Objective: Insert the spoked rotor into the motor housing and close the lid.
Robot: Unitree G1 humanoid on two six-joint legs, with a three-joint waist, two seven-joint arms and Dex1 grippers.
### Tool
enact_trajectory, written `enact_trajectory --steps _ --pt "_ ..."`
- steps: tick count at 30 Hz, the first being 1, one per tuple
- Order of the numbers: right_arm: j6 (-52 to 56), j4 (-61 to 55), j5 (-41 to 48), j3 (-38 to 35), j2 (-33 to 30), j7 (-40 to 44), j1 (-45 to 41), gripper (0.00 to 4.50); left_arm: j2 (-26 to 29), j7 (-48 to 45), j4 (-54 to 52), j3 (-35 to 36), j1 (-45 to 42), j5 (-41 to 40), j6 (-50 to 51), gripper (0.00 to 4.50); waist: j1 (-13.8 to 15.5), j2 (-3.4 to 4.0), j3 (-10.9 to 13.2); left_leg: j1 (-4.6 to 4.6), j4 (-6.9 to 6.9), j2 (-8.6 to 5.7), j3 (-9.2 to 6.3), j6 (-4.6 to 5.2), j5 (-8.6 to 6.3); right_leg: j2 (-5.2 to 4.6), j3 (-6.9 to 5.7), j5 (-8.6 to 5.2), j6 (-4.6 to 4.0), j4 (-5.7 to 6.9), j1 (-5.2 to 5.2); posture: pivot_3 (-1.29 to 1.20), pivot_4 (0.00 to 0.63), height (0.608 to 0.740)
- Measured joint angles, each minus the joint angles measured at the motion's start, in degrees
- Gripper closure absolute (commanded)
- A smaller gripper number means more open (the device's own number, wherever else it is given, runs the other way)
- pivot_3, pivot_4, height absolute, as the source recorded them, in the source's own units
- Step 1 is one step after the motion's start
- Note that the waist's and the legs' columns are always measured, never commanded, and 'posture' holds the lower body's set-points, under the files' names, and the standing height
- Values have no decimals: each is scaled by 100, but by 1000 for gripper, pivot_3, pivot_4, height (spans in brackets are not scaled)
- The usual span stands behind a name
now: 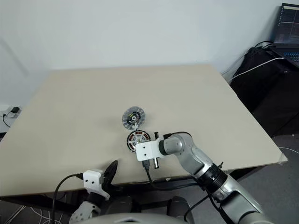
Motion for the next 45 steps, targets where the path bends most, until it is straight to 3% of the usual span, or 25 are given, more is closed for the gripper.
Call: enact_trajectory --steps 12,21,32,38,44,45 --pt "1363 -648 193 -482 -179 -345 797 4397 61 -101 -25 13 -48 -66 73 4500 2 -12 28 1 1 4 -1 -2 -1 -8 -1 0 1 1 -1 0 0 740" --pt "3264 -810 667 -1041 999 -1224 815 4397 142 -90 -160 19 -82 -59 103 4500 14 -10 32 -7 1 0 -1 -3 -3 -2 -2 0 0 -1 -4 0 0 740" --pt "5217 -1987 1447 -1069 751 -1499 873 4397 133 -58 -285 14 -6 -50 122 4500 -13 7 43 -10 0 4 -3 -1 -6 -13 -3 0 0 -2 -8 0 0 740" --pt "5622 -2119 1881 -1106 1097 -1896 848 4397 155 -61 -302 11 -66 -13 122 4500 -43 8 43 -11 1 4 -3 -2 -6 -6 -4 0 0 -2 -8 0 0 740" --pt "5667 -1536 2140 -1205 1628 -2502 680 4397 186 -61 -302 14 -170 11 122 4500 -49 8 43 -11 0 3 -2 -2 -6 0 -4 0 0 -2 -8 0 0 740" --pt "5642 -1430 2180 -1240 1704 -2571 658 4048 199 -61 -303 15 -182 25 122 4500 -49 8 42 -10 0 3 -2 -2 -6 1 -4 1 0 -1 -7 0 0 740"
